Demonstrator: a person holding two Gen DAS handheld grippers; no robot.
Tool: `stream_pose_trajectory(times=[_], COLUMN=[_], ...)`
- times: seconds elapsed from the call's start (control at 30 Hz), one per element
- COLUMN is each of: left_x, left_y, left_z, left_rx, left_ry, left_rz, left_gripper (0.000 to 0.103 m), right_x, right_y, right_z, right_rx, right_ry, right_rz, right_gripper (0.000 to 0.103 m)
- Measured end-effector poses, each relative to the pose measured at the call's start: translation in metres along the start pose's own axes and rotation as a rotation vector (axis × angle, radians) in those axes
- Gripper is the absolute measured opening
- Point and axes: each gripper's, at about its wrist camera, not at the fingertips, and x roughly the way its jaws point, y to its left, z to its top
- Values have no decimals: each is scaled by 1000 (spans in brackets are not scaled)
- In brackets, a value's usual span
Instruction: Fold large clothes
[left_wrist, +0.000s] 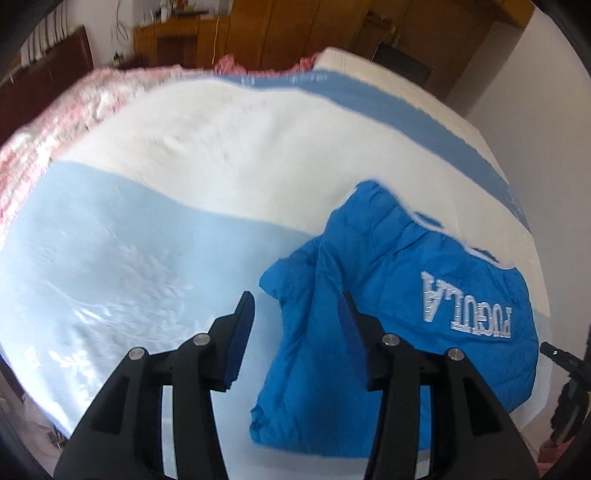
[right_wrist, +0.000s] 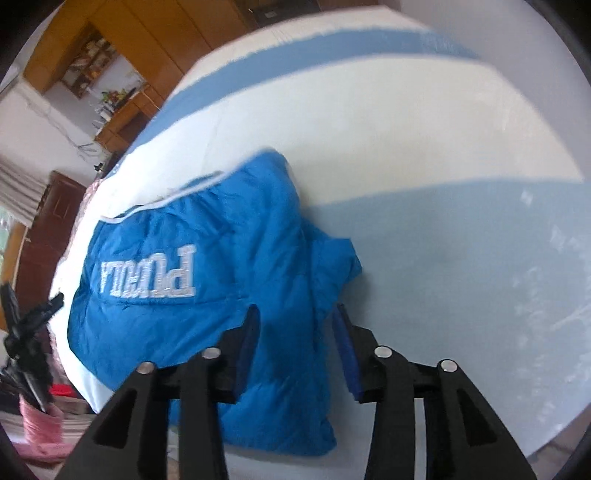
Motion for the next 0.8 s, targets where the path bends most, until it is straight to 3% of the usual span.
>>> stream_pose_trajectory(times=[0.13,0.2,0.4,0.6,0.8], left_x=[-12,-7,18,53,59], left_y=[-33,-51,-94,-94,-89], left_z=[-11,-20,-45,-64,-73], left_rx=[43,72,144,175,200], left_ry=[-31,-32,8,59,55], left_rz=[7,2,-21,36,33], left_gripper=[47,47,46,46,47], right_x=[-1,9,31,48,63], right_y=[29,40,49,44,45], right_z=[-9,-15,-33,-42,-47], right_rx=[-84,-124,-153,-156,-164], right_ry=[-42,-27,14,35,45], right_rz=[-7,-14,-53,-90,-110], right_gripper=[36,31,29,24,24])
